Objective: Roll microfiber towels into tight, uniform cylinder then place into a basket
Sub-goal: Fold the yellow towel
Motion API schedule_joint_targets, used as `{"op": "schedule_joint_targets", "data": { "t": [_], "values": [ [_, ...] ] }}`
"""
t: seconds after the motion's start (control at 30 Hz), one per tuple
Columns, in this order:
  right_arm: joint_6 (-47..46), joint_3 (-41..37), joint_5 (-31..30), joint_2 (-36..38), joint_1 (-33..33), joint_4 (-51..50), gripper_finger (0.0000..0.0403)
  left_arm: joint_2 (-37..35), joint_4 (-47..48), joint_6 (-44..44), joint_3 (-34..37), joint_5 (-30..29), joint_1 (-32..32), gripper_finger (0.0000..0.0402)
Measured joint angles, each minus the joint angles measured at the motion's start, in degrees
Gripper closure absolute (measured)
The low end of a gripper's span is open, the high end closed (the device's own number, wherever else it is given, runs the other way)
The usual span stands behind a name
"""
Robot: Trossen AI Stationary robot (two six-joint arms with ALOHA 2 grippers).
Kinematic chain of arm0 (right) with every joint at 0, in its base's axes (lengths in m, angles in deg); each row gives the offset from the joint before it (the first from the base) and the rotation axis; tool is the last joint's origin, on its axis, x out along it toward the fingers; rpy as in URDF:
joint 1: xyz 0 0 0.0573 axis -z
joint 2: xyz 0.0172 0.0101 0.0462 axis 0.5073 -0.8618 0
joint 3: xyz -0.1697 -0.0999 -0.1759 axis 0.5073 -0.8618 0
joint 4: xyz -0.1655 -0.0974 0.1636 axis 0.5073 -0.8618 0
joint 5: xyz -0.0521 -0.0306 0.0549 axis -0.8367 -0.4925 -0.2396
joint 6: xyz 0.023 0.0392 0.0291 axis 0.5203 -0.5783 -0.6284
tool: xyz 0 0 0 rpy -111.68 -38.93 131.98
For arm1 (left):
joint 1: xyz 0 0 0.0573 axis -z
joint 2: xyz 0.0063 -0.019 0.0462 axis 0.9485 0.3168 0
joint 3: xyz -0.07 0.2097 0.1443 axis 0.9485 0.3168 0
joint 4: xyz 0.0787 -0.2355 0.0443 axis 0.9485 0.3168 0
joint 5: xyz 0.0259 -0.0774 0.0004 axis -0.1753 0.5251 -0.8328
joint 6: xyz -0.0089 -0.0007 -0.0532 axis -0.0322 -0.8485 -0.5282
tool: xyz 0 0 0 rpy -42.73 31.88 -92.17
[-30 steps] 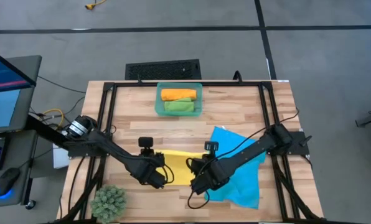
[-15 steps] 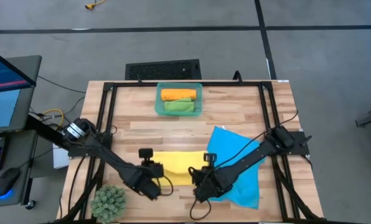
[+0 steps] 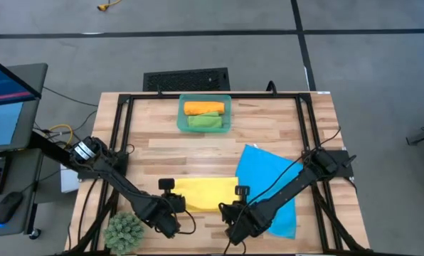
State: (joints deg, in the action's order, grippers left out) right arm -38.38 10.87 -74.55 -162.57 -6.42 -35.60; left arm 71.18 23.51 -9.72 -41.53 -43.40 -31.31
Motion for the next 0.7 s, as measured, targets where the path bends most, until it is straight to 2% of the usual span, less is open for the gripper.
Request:
{"op": "schedule_joint_targets", "data": {
  "t": [0.17,0.37,0.5,0.7],
  "values": [
    [0.0,-0.02,2.03,-0.44,-0.18,0.45,0.0393,0.02,-0.08,1.7,0.0,0.23,-0.04,0.0401],
    [0.0,-0.04,3.05,-0.48,-0.13,0.84,0.0353,0.02,-0.14,4.36,0.0,3.7,-0.02,0.0393],
    [0.0,-0.04,3.12,-0.48,-0.11,0.87,0.0315,0.04,-0.69,5.39,0.0,5.26,-0.02,0.0361],
    [-1.38,-0.04,5.17,-0.41,0.46,0.76,0.026,0.04,-2.17,3.45,0.0,5.32,-0.04,0.0289]
  ]
}}
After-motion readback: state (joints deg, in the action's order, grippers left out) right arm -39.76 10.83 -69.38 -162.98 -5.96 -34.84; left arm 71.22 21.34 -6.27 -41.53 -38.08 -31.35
